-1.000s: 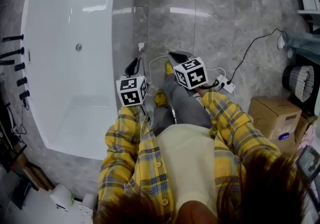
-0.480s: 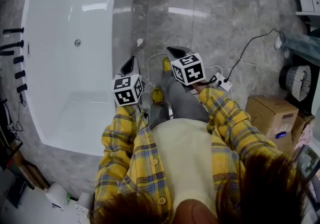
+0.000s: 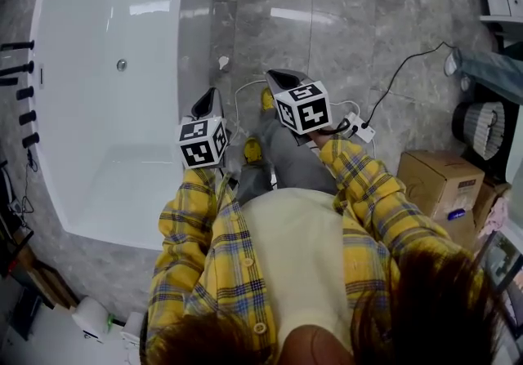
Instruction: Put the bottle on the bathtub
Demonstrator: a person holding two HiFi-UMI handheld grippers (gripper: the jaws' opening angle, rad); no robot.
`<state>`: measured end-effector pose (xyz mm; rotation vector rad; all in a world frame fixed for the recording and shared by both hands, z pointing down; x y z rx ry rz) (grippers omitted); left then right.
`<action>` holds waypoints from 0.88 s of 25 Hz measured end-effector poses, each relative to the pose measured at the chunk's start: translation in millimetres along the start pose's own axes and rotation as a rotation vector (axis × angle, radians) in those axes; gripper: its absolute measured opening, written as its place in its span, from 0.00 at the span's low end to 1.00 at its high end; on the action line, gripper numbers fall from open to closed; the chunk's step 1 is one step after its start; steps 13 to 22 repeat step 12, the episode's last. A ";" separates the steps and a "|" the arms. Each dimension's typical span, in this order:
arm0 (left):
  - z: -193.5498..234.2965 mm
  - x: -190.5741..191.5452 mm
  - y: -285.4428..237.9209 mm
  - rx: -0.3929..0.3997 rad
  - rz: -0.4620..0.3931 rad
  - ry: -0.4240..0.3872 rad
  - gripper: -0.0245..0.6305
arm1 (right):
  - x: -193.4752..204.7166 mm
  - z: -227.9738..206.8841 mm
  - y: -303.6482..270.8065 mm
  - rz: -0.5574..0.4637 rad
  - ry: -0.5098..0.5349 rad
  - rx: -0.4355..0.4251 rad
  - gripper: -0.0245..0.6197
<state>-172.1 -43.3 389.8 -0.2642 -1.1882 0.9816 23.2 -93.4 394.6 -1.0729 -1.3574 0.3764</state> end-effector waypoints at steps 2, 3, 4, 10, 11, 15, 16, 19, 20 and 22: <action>-0.4 0.3 0.1 0.002 0.003 0.001 0.06 | 0.0 0.1 0.9 0.000 -0.002 0.001 0.06; -1.2 0.4 -0.4 0.003 0.004 0.002 0.06 | 0.3 -0.6 1.3 0.001 -0.003 0.003 0.06; -2.2 0.5 -1.4 0.005 0.005 0.002 0.06 | 0.8 -1.7 1.5 0.002 -0.005 0.004 0.06; -5.5 1.0 -9.3 0.007 0.015 0.004 0.06 | 1.0 -10.0 -0.8 0.006 -0.014 0.011 0.06; -5.9 0.9 -10.4 0.006 0.016 0.005 0.06 | 0.6 -11.4 -1.0 0.006 -0.014 0.012 0.06; -6.3 0.8 -11.4 0.005 0.017 0.007 0.06 | 0.3 -12.8 -1.2 0.007 -0.014 0.012 0.06; -6.3 0.8 -11.4 0.005 0.017 0.007 0.06 | 0.3 -12.8 -1.2 0.007 -0.014 0.012 0.06; -6.3 0.8 -11.4 0.005 0.017 0.007 0.06 | 0.3 -12.8 -1.2 0.007 -0.014 0.012 0.06; -6.3 0.8 -11.4 0.005 0.017 0.007 0.06 | 0.3 -12.8 -1.2 0.007 -0.014 0.012 0.06; -6.3 0.8 -11.4 0.005 0.017 0.007 0.06 | 0.3 -12.8 -1.2 0.007 -0.014 0.012 0.06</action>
Point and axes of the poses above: the fingertips, and each gripper's own axes: y backward along the fingers, z to its left, x out of its underside, the point moved 8 cm from there along y, backward along the fingers, and after that the axes turned 13 degrees about x, right-handed, at the moved point
